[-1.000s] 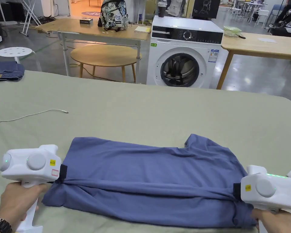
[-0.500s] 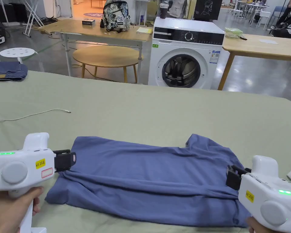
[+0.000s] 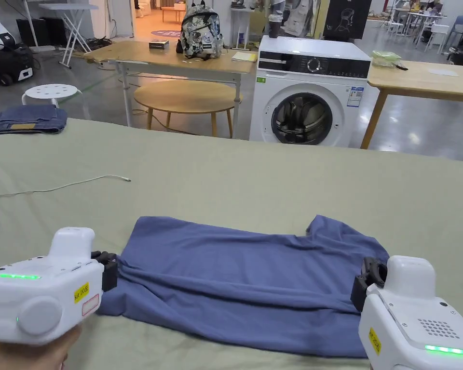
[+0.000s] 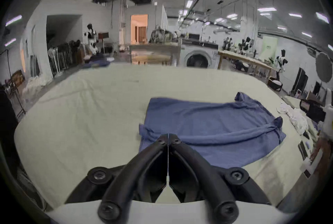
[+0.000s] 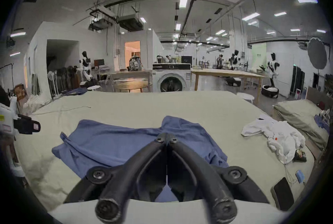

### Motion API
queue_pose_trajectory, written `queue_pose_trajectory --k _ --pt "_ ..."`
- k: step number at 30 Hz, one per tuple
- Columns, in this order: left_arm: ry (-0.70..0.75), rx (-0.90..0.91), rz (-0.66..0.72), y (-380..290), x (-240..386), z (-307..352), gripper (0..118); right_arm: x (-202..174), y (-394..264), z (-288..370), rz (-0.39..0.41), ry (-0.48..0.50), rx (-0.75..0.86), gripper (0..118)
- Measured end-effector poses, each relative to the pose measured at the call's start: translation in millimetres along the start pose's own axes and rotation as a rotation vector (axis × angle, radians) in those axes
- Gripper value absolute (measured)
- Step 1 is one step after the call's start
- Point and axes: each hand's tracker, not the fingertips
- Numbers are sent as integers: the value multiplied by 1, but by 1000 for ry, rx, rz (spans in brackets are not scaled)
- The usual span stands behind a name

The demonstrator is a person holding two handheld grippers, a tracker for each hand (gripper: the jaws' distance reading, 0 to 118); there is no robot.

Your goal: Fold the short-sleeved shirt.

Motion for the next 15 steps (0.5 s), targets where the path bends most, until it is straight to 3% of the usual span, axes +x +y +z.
queue_pose_trajectory --k 8,9,12,14,15 --pt "-36 -419 92 29 -54 -99 0 13 -18 -3 5 -14 -71 0" --pt "-30 -469 95 30 -56 -108 5 14 -20 -3 11 -18 -80 0" --pt "-23 -535 97 30 -60 -127 38 20 -27 -7 28 -16 -127 0" --pt "-5 -545 116 27 -65 -137 45 21 -32 -8 38 -19 -146 0" --pt "17 -550 118 25 -65 -140 66 22 -34 -8 42 -22 -153 0"
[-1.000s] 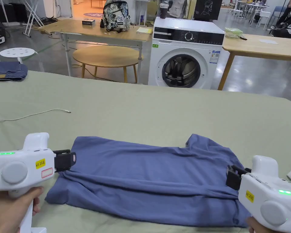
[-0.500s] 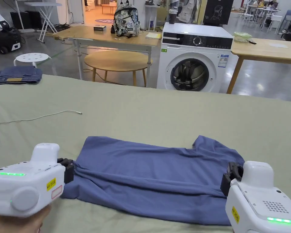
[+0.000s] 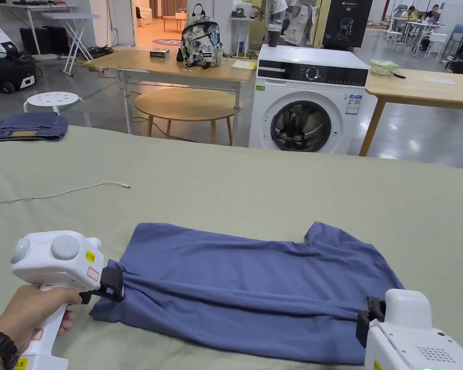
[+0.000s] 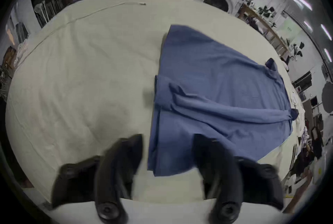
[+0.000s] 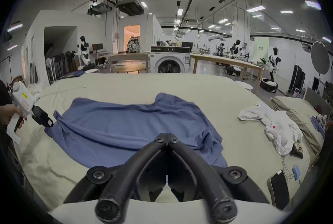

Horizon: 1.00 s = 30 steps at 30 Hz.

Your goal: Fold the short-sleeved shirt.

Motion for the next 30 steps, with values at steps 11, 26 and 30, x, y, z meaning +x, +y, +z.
queue_pose_trajectory --k 11,26,30 --pt "162 -71 -179 -33 17 -22 59 3 -11 -5 17 13 -50 0" --pt "-6 58 -65 -83 17 26 0 74 -6 -30 -81 -47 -208 16" --pt "-29 91 -53 -89 11 33 0 115 -9 -66 -95 -22 -404 60"
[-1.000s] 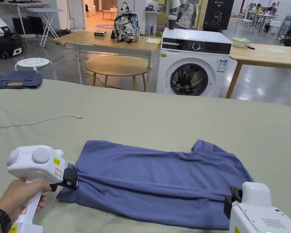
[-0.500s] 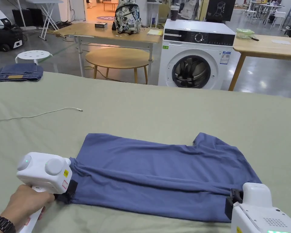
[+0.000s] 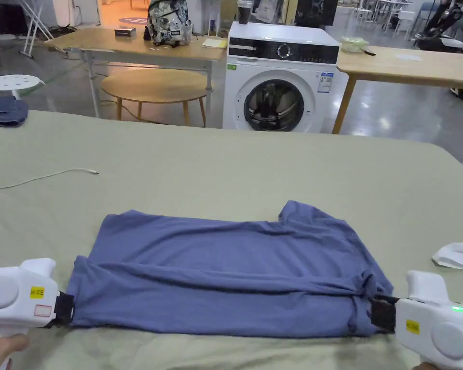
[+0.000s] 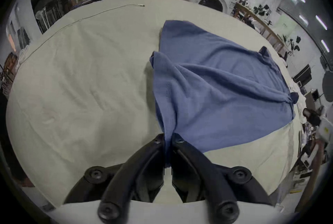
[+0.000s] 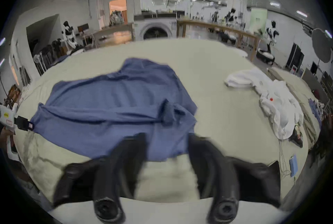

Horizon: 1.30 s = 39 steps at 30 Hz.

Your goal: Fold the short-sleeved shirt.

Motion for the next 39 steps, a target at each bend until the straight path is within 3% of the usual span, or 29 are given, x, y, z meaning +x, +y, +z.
queue_pose_trajectory --k 1,2,7,9,10,11,12,13,14,15,18,27,34,39 --pt "-2 1 0 -1 0 1 0 6 1 -9 -9 -4 -26 75" --pt "0 9 1 -3 2 3 0 11 3 -18 0 -7 -50 81" --pt "8 14 -14 4 -4 -2 0 16 0 -54 36 -24 -170 80" --pt "11 17 -15 6 -6 -4 0 14 -3 -67 32 16 -220 73" --pt "10 16 -13 6 -6 -4 0 11 -4 -67 41 -17 -199 72" --pt "11 14 -12 5 -4 -3 0 8 -4 -63 53 -22 -183 67" --pt "12 13 -14 2 1 0 0 6 -4 -61 66 -24 -179 47" --pt "15 14 -17 2 2 0 0 3 -3 -58 89 -12 -168 19" --pt "16 13 -19 2 4 0 0 -1 -3 -57 111 6 -162 6" --pt "19 13 -21 3 3 -1 0 -2 -3 -60 126 34 -164 6" --pt "21 18 -25 5 -1 -2 0 -13 -5 -58 229 -51 -147 6" --pt "-16 75 -45 8 4 37 0 -6 23 14 129 -14 -40 5" --pt "-33 102 -37 -14 -6 70 0 -4 17 63 158 -28 -31 5" --pt "-47 82 -5 -61 -17 76 0 6 -32 64 173 -23 -97 5"
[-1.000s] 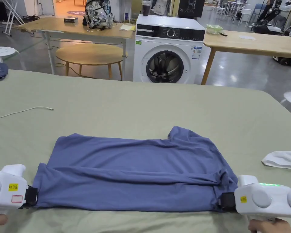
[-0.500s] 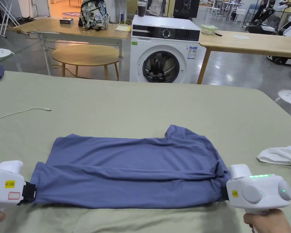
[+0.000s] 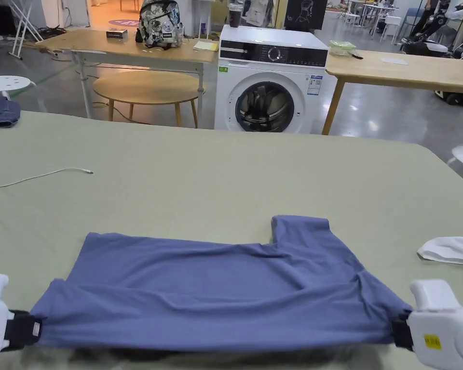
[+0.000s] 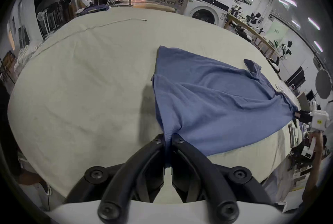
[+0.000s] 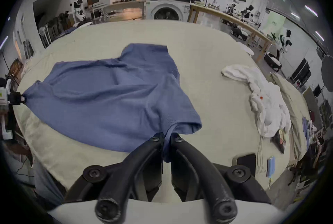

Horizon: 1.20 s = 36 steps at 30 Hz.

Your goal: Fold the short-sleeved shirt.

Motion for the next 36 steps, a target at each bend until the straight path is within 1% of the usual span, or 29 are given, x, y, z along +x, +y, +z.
queue_pose_trajectory --k 2,4,7,10,12,14,15,16,17,19,20,21,22,23,24,25,27,28,32,34,35,36 --pt "5 -15 15 -19 -9 -3 0 -2 -26 -2 -7 -13 -44 5" --pt "21 -31 10 -36 -9 -6 0 -5 -50 -7 -18 -17 -89 5" --pt "55 -64 -1 -54 -11 -17 0 -14 -79 -20 -31 -48 -138 5" --pt "81 -95 -24 -62 -7 -30 0 -21 -90 -31 -20 -74 -125 5" --pt "89 -96 -28 -62 -7 -35 0 -29 -87 -28 -3 -86 -123 6" --pt "91 -103 -33 -58 -13 -41 0 -28 -86 -27 1 -87 -114 7" --pt "87 -106 -33 -57 -14 -42 0 -27 -85 -27 1 -83 -112 11" --pt "78 -108 -26 -55 -17 -41 0 -25 -83 -26 -4 -78 -116 18" --pt "64 -111 -14 -53 -19 -40 0 -24 -81 -22 -12 -77 -118 30" --pt "46 -107 5 -47 -22 -35 0 -23 -74 -11 -34 -99 -120 39" --pt "46 -97 4 -44 -20 -31 0 -21 -69 -3 -60 -105 -102 39" --pt "47 -82 -2 -42 -21 -28 0 -21 -65 5 -92 -99 -64 61" --pt "51 -62 -9 -37 -18 -25 2 -21 -59 13 -111 -99 -27 74" --pt "62 -41 -17 -32 -14 -21 8 -20 -53 17 -118 -102 10 80" --pt "75 -15 -31 -27 -11 -18 18 -19 -46 20 -123 -108 50 81" --pt "73 23 -44 -22 -5 -15 21 -23 -39 24 -132 -97 96 81" --pt "60 114 -60 -12 4 -11 22 -34 -27 29 -144 -80 184 81" --pt "57 162 -66 -7 10 -9 22 -50 -13 33 -137 -70 228 81" --pt "69 335 -91 11 37 -2 22 -85 8 30 -113 -31 416 78" --pt "69 424 -109 18 50 2 22 -104 18 30 -104 -17 467 78" --pt "67 466 -117 21 56 3 21 -112 23 30 -102 6 493 77" --pt "73 497 -121 25 62 4 15 -120 27 31 -102 31 514 63"
